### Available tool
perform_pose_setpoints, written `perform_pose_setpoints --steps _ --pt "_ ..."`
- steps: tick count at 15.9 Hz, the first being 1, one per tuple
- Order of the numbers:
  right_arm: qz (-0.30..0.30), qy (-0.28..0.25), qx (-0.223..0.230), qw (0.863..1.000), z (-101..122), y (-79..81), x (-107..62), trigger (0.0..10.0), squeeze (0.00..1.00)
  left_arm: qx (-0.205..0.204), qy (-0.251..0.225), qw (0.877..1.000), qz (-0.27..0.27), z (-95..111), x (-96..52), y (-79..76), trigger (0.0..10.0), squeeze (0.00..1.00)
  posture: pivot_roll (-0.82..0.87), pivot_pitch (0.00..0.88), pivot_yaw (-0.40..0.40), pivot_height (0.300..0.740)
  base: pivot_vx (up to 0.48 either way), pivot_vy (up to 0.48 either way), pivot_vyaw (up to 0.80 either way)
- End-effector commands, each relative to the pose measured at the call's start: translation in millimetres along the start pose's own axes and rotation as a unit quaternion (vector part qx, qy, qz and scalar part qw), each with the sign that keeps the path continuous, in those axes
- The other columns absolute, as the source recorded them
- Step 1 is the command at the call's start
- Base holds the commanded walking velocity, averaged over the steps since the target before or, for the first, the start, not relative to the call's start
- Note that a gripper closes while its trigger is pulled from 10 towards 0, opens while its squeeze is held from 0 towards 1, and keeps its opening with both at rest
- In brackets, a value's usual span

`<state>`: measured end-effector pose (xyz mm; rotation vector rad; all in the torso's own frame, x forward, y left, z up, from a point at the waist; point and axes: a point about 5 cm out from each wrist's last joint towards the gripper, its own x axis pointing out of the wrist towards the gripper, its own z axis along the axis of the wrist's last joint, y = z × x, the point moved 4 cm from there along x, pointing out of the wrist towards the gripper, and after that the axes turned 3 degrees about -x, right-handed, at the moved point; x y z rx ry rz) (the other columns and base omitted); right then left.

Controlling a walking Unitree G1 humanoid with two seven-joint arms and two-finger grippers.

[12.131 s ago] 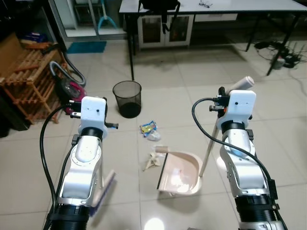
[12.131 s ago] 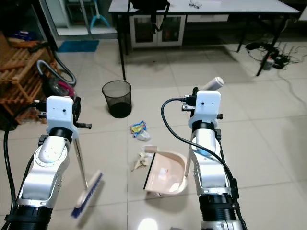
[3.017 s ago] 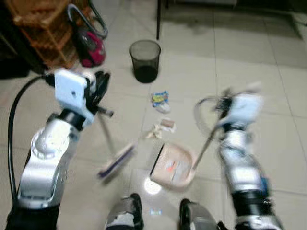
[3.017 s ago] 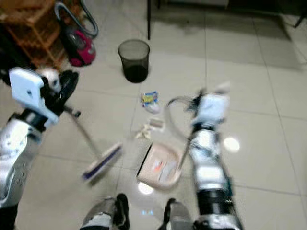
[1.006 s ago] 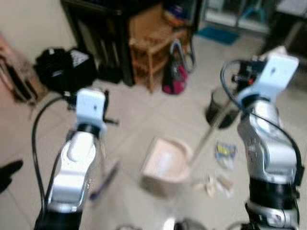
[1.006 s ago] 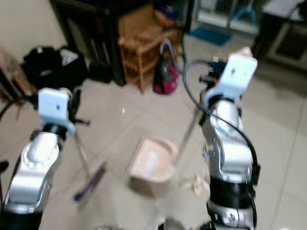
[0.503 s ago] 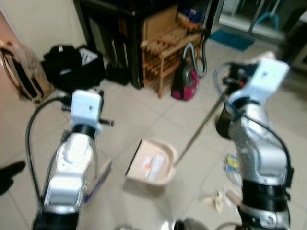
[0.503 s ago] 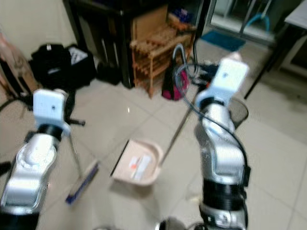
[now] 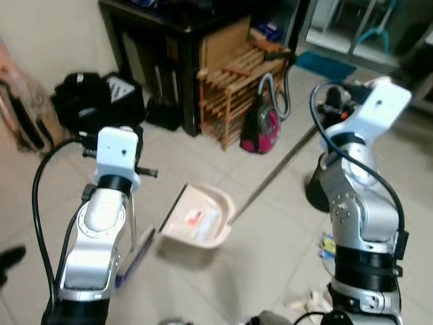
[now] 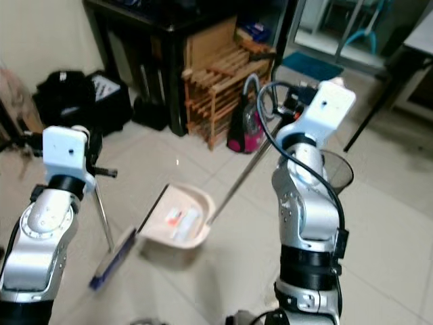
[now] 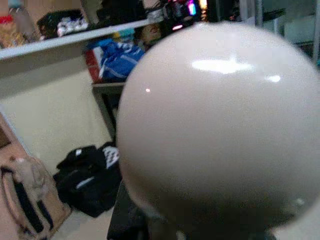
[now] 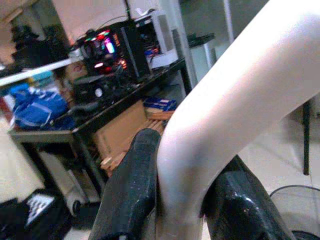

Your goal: Sweep floor

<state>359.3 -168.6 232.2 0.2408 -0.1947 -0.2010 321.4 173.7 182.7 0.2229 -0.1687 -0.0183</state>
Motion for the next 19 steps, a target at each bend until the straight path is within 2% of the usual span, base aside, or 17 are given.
perform_pose_setpoints --steps 1,7,19 --pt "-0.018 -0.031 -0.002 0.999 13.3 -8.9 2.2 10.0 0.0 -0.003 -0.031 0.999 -0.014 13.8 2.0 -8.3 10.0 0.0 0.03 0.04 0.002 0.74 0.428 0.0 -0.8" --pt "-0.019 -0.032 0.005 0.999 13.1 -7.6 4.5 10.0 0.0 -0.003 -0.032 0.999 -0.013 13.3 2.8 -7.8 10.0 0.0 0.03 0.029 0.0 0.74 0.433 0.0 -0.76" --pt "-0.032 -0.036 0.007 0.999 15.0 -10.6 7.3 10.0 0.0 -0.006 -0.029 0.999 -0.017 10.8 3.9 -9.6 10.0 0.0 0.03 0.041 0.006 0.74 0.432 0.0 0.0"
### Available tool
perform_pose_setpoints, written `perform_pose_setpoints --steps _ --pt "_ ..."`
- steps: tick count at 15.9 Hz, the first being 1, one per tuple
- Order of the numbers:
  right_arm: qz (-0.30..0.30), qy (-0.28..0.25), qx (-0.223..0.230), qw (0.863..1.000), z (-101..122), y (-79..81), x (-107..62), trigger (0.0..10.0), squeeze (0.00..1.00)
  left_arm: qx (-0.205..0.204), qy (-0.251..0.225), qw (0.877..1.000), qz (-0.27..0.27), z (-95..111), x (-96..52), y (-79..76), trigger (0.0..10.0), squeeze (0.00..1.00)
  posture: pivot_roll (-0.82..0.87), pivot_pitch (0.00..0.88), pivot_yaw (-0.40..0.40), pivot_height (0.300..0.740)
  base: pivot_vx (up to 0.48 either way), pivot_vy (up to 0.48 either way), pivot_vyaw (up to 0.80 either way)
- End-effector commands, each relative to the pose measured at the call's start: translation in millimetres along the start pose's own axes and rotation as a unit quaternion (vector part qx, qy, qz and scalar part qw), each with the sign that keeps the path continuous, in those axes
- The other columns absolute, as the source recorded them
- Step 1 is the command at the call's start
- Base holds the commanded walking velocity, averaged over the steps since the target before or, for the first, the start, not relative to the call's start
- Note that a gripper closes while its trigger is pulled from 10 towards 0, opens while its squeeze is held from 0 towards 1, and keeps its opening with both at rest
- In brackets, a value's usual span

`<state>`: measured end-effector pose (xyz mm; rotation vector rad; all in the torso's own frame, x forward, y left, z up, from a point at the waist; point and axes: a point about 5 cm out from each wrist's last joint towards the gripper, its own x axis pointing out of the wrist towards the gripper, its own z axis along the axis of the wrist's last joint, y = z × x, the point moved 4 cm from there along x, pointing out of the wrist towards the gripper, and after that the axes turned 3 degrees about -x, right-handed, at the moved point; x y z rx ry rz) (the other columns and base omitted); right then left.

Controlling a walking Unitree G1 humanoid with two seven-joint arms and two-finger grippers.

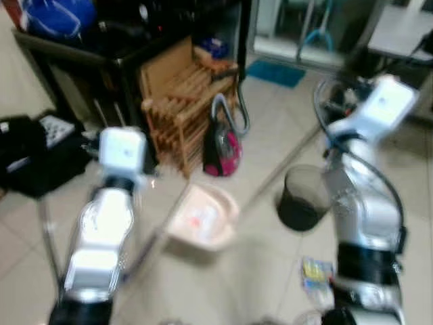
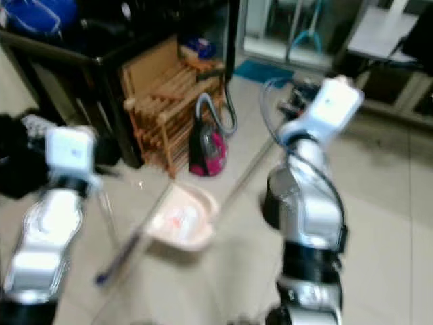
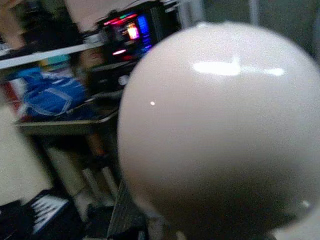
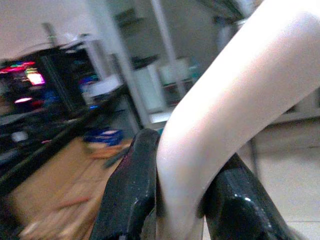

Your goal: Sweep floor

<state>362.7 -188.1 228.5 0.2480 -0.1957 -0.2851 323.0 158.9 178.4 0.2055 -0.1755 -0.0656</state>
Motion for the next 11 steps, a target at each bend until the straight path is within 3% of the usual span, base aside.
perform_pose_setpoints --steps 1,6,11 --pt "0.008 -0.032 0.009 0.999 16.2 7.9 0.1 10.0 0.0 0.004 -0.023 1.0 0.005 12.1 2.4 5.5 10.0 0.0 0.03 0.041 0.006 0.74 0.431 0.0 0.0" --pt "-0.014 -0.043 0.012 0.999 28.4 1.3 6.1 10.0 0.0 0.005 -0.024 1.0 0.004 13.1 3.9 5.5 10.0 0.0 0.03 0.04 0.011 0.74 0.431 0.0 0.0" --pt "-0.035 -0.111 -0.012 0.993 65.4 -13.2 15.0 10.0 0.0 0.004 -0.025 1.0 0.001 13.2 3.4 5.0 10.0 0.0 0.03 0.04 0.014 0.74 0.434 0.0 0.0"
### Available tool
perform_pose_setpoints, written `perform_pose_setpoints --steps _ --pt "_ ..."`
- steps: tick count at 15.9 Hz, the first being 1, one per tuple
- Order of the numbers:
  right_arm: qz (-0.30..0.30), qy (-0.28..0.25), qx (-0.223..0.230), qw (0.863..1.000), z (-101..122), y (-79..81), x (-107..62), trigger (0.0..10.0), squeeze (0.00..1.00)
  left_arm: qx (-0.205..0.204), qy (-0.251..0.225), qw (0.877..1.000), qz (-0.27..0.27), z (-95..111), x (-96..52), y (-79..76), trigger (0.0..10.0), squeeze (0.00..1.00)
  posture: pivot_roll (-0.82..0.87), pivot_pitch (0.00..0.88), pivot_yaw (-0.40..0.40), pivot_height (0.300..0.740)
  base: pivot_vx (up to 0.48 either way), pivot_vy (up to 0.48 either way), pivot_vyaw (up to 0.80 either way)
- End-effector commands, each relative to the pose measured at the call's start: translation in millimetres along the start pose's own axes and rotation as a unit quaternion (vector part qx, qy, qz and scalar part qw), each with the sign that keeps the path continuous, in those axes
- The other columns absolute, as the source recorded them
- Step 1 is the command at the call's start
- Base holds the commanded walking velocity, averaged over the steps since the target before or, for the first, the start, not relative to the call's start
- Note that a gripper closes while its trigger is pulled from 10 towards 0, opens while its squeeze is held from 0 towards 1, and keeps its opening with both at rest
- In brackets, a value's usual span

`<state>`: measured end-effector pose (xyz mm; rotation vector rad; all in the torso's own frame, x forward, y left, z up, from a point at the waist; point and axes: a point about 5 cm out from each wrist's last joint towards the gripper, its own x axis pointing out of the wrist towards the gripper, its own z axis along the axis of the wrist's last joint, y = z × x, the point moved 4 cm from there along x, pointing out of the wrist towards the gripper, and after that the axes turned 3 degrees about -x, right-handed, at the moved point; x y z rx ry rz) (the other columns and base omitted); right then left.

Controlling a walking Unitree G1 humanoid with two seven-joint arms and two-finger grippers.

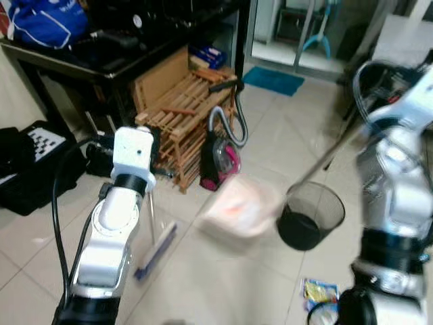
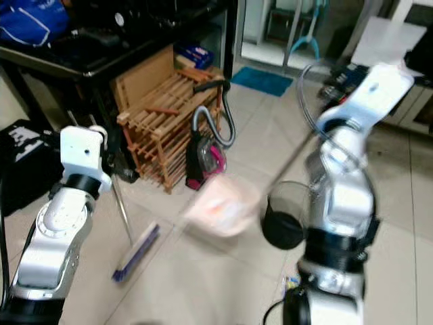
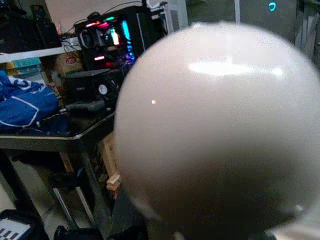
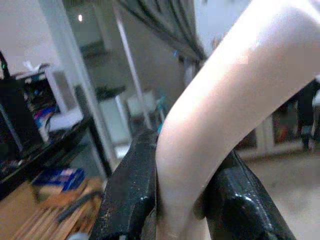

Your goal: Sweep floor

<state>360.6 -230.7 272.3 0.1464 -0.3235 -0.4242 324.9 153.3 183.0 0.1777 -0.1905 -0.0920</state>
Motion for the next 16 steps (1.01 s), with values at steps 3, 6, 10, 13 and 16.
perform_pose_setpoints --steps 3,6,10,13,16 --pt "0.012 -0.045 0.038 0.998 24.9 8.7 3.6 10.0 0.0 0.019 -0.016 1.0 0.013 8.5 0.2 9.4 10.0 0.0 0.03 0.042 0.015 0.74 0.434 0.0 -0.49" --pt "0.005 -0.05 0.039 0.998 28.6 3.8 6.7 10.0 0.0 0.019 -0.016 1.0 0.011 8.4 0.5 8.7 10.0 0.0 0.03 0.044 0.018 0.74 0.435 0.0 -0.69" --pt "-0.003 -0.049 0.041 0.998 27.4 -1.4 6.9 10.0 0.0 0.019 -0.016 1.0 0.007 8.5 1.5 8.1 10.0 0.0 0.03 0.047 0.026 0.74 0.435 0.0 -0.8" --pt "-0.007 -0.046 0.042 0.998 26.0 -4.4 5.7 10.0 0.0 0.019 -0.015 1.0 0.004 7.9 2.4 6.4 10.0 0.0 0.03 0.048 0.031 0.74 0.431 0.0 -0.8" --pt "-0.01 -0.043 0.042 0.998 24.2 -5.5 4.2 10.0 0.0 0.019 -0.015 1.0 -0.001 7.9 2.9 5.4 10.0 0.0 0.03 0.052 0.035 0.74 0.431 0.0 -0.8"
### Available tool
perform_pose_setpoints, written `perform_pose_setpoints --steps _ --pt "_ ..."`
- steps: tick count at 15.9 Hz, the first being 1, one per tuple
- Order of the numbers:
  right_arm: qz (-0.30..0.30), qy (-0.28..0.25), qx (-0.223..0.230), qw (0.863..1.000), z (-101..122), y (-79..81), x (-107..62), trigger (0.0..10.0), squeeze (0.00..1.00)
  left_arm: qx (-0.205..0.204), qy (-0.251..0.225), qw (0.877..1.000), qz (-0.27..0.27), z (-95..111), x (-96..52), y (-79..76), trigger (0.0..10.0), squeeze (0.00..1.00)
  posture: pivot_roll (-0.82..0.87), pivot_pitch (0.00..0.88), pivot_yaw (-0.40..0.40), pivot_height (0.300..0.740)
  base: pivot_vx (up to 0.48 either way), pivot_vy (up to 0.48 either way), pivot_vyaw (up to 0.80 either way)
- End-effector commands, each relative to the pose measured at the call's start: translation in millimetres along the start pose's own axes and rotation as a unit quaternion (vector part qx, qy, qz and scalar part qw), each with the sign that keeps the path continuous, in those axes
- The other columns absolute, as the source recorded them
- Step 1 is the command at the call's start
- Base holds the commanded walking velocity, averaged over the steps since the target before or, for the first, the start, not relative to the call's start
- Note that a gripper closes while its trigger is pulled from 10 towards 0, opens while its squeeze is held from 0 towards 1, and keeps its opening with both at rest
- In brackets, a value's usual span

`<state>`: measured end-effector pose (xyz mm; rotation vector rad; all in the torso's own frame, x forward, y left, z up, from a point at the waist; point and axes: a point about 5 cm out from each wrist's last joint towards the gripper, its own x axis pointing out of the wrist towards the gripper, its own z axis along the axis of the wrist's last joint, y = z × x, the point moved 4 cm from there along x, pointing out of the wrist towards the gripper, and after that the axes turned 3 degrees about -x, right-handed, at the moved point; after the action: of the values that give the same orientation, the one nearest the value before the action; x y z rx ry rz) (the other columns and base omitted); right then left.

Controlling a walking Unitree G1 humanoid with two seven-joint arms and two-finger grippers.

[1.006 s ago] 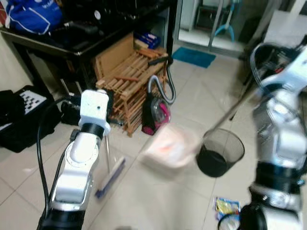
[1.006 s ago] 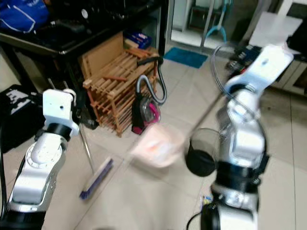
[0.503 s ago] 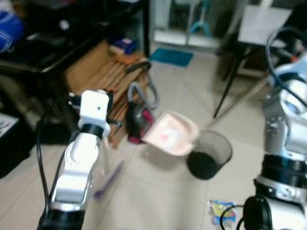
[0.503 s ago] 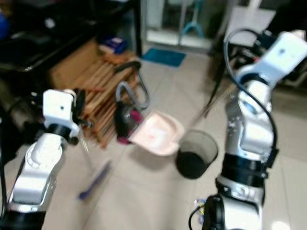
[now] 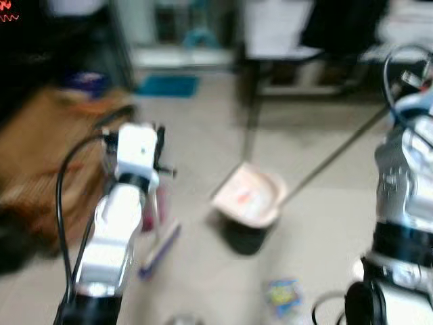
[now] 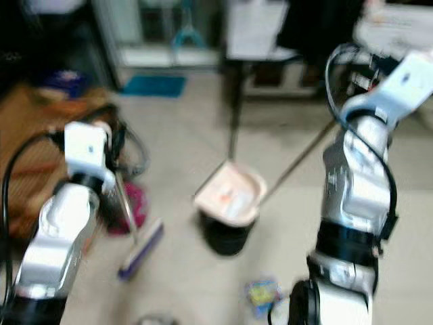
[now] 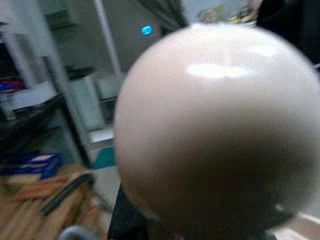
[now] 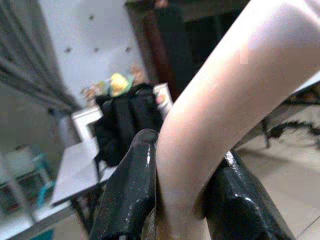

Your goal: Sweep floor

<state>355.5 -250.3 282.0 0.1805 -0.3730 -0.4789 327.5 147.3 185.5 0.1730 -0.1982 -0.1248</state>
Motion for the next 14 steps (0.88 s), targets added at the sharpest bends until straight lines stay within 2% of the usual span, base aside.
perform_pose_setpoints --steps 1,2,3,6,9,14 --pt "0.021 -0.019 0.025 0.999 10.9 13.1 -3.7 10.0 0.0 0.023 -0.008 1.0 0.014 4.6 -1.4 10.8 10.0 0.0 0.03 0.051 0.034 0.74 0.431 0.0 0.0" --pt "0.024 -0.022 0.02 0.999 11.4 13.6 -4.5 10.0 0.0 0.024 -0.008 1.0 0.014 4.3 -1.6 11.0 10.0 0.0 0.03 0.051 0.034 0.74 0.431 0.0 0.0" --pt "0.023 -0.024 0.015 0.999 11.7 13.1 -4.8 10.0 0.0 0.009 -0.008 1.0 0.012 4.1 -2.1 9.5 10.0 0.0 0.03 0.05 0.033 0.74 0.0 0.0 0.0" --pt "0.015 -0.019 0.021 1.0 9.4 9.4 -4.2 10.0 0.0 0.008 0.005 1.0 0.001 -0.5 -3.2 5.0 10.0 0.0 0.03 0.04 0.027 0.74 0.0 0.0 0.0" --pt "0.035 -0.031 0.004 0.999 10.4 15.3 -5.8 10.0 0.0 0.008 0.009 1.0 0.0 -1.9 -3.6 5.1 10.0 0.0 0.03 0.032 0.024 0.74 0.0 0.0 0.0" --pt "0.144 -0.094 -0.054 0.984 14.3 59.4 -25.2 10.0 0.0 0.006 0.012 1.0 -0.003 -3.4 -4.0 3.8 10.0 0.0 0.04 0.03 0.018 0.74 0.0 0.0 0.0"
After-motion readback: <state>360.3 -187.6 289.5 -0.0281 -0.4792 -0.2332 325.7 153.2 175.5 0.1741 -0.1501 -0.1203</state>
